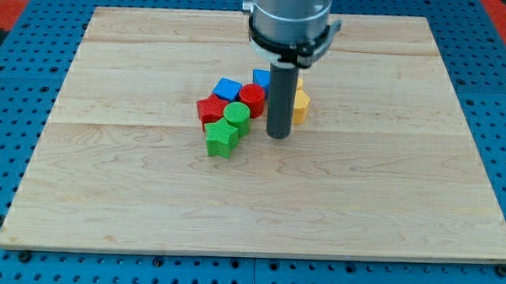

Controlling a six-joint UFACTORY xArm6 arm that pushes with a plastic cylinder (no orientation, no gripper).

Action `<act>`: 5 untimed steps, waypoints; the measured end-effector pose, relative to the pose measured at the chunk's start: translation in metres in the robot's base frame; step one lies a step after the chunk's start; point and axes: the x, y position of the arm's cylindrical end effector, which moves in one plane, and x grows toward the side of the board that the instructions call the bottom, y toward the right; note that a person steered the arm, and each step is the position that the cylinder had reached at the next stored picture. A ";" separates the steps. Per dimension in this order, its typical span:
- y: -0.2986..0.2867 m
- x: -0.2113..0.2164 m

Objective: Push the red circle into the blue blocks

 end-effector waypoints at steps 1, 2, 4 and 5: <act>-0.040 0.040; -0.116 0.064; -0.221 0.057; -0.224 0.027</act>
